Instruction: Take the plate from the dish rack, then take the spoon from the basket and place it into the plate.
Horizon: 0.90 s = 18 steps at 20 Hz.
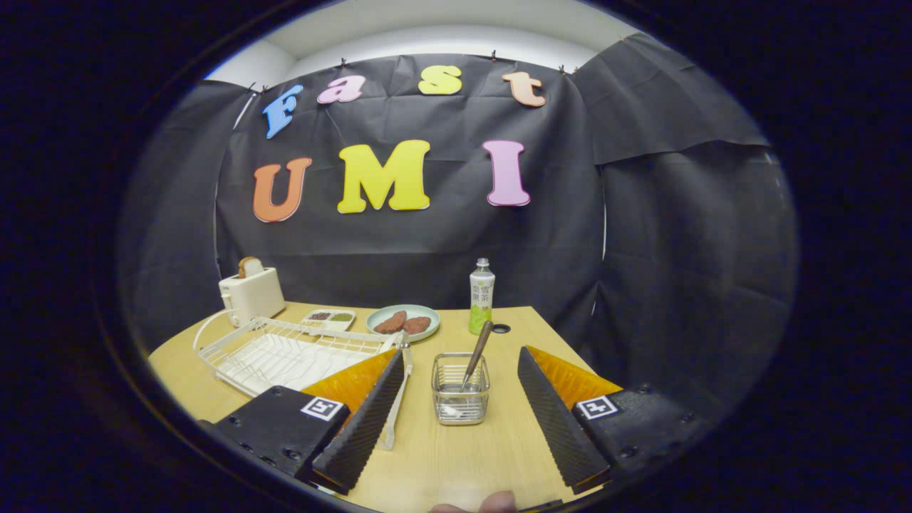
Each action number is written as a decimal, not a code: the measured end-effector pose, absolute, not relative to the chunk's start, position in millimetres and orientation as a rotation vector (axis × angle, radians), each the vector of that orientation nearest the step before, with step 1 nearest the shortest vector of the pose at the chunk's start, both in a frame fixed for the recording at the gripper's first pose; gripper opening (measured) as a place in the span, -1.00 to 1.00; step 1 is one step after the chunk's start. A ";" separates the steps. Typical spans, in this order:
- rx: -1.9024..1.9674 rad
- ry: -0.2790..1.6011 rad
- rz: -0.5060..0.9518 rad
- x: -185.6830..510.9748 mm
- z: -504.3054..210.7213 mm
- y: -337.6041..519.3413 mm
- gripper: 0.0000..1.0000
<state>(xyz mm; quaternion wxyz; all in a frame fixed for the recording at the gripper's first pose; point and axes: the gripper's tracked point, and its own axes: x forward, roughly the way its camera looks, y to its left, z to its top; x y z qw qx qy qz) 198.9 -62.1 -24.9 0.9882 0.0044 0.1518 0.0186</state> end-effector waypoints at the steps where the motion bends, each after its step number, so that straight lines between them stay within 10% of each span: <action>1: 0.003 0.314 0.037 211.6 -28.6 -63.1 1.00; 18: 0.203 0.576 -0.015 373.4 -110.5 -76.9 0.76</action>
